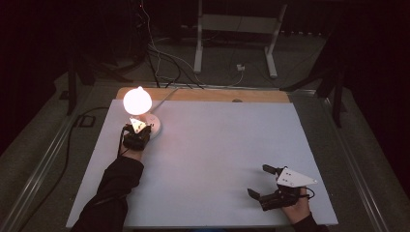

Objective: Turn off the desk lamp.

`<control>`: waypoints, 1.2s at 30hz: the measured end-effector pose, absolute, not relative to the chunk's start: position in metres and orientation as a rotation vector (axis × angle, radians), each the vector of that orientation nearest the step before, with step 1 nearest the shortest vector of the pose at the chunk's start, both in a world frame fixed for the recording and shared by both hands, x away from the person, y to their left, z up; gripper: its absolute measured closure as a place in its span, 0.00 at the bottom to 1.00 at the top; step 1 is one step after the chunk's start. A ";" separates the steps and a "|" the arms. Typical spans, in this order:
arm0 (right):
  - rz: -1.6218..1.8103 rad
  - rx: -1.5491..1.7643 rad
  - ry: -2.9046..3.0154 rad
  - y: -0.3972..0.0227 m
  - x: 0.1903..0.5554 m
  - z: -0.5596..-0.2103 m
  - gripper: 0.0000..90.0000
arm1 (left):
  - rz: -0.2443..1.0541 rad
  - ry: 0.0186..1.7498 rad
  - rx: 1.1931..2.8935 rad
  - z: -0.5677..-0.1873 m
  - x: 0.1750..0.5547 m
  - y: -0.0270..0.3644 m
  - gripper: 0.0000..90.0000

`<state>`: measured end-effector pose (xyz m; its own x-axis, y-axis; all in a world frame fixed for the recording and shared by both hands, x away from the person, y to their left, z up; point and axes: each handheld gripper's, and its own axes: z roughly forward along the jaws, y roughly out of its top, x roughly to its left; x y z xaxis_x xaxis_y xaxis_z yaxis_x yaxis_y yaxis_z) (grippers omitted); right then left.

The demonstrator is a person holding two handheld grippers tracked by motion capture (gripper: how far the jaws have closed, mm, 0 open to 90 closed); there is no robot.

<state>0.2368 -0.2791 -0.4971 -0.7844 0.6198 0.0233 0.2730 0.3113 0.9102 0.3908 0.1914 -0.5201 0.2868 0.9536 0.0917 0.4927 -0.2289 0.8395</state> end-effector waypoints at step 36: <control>1.461 0.798 2.256 -0.279 0.237 -0.497 0.00 | 0.793 1.292 1.824 -0.509 0.390 0.197 1.00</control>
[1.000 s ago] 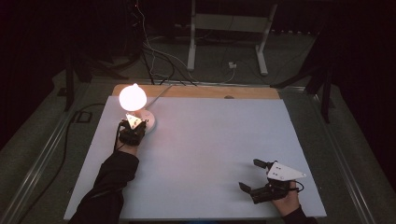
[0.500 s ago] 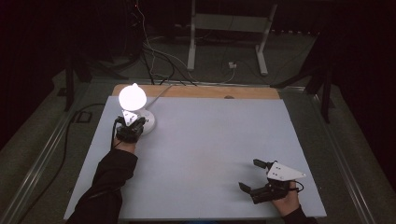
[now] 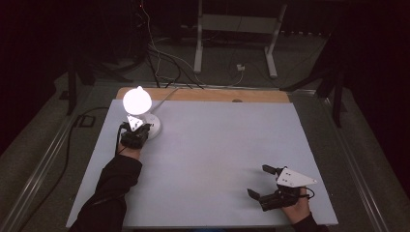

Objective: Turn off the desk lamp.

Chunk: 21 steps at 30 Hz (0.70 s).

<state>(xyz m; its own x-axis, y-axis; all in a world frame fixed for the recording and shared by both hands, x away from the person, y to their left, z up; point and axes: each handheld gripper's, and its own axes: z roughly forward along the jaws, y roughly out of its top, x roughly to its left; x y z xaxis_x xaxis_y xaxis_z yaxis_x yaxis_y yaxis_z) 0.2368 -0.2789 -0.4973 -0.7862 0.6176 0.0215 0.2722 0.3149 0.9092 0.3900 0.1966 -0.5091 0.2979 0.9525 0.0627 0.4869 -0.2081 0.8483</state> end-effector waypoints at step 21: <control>1.459 0.800 2.260 -0.279 0.237 -0.498 0.00 | 0.823 1.288 1.870 -0.519 0.390 0.191 1.00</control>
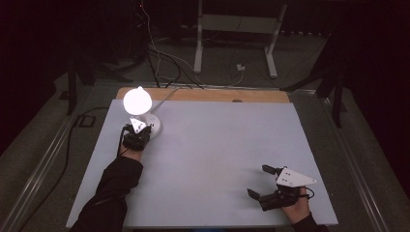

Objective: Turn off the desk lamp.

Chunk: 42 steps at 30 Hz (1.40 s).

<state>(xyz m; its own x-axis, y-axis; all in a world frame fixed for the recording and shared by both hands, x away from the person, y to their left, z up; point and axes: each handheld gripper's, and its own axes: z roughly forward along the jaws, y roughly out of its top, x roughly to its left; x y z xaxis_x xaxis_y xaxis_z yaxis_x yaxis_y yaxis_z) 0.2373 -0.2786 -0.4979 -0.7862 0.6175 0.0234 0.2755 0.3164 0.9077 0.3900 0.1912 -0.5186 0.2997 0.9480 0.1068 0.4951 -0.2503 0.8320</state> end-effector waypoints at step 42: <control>1.463 0.804 2.257 -0.279 0.238 -0.497 0.00 | 0.404 1.161 1.867 -0.470 0.361 0.197 0.01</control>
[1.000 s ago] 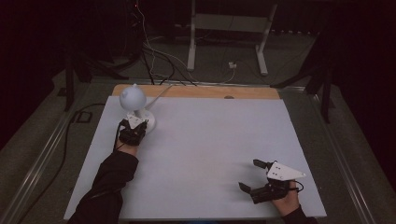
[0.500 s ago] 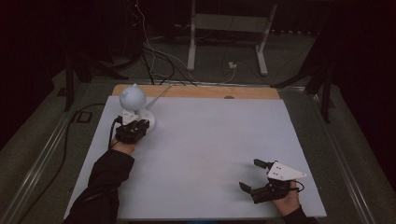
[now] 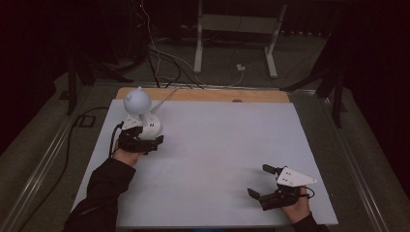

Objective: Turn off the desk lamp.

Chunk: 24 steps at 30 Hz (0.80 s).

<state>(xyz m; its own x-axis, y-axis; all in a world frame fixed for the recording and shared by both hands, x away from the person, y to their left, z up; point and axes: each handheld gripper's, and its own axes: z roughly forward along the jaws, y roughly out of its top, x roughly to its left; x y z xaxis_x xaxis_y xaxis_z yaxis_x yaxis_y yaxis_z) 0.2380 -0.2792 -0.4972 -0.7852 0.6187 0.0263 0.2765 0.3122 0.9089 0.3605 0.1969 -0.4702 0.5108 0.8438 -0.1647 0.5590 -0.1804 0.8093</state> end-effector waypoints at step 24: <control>1.458 0.802 2.258 -0.279 0.238 -0.497 0.00 | 0.284 0.903 1.983 -0.474 0.289 0.193 0.00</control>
